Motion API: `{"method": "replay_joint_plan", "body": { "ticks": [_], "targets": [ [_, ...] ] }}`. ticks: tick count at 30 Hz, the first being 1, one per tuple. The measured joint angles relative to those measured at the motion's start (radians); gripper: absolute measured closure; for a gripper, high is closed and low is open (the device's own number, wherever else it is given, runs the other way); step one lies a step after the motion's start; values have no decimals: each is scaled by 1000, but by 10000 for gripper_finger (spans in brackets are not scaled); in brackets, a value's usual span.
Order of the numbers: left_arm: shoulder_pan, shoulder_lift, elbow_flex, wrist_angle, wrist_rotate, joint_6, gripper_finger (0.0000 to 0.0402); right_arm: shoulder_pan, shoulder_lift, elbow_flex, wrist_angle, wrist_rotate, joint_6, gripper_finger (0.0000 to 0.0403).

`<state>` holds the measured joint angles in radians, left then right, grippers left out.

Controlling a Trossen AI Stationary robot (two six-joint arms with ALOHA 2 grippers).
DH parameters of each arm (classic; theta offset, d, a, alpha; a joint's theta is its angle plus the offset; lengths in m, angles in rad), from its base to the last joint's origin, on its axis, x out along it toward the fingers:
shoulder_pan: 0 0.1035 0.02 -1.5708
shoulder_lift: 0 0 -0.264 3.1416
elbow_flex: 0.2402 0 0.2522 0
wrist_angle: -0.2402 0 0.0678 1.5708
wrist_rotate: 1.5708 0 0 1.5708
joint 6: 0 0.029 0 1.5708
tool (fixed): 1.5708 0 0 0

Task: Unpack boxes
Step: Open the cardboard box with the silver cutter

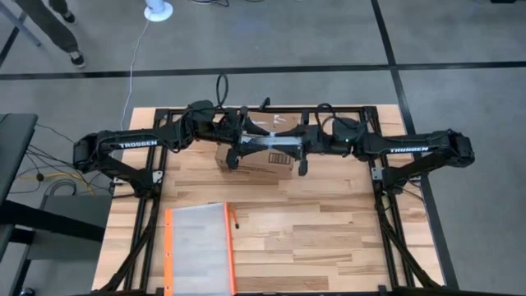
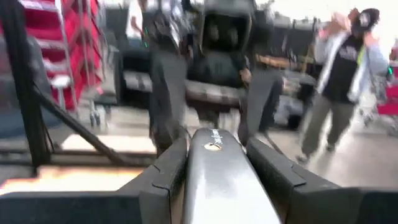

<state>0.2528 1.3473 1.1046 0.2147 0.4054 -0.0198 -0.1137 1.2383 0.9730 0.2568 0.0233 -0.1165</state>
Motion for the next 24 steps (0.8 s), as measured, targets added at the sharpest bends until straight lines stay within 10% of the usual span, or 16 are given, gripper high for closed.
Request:
{"method": "replay_joint_plan", "body": {
  "ticks": [12, 24],
  "targets": [
    [12, -28, -1, -204, -48, -12, 157, -157, -232, -5, -448, 10, 5, 285],
    [58, -29, -15, -200, -19, -68, 156, -211, -603, -392, -390, 24, 114, 285]
  ]
}}
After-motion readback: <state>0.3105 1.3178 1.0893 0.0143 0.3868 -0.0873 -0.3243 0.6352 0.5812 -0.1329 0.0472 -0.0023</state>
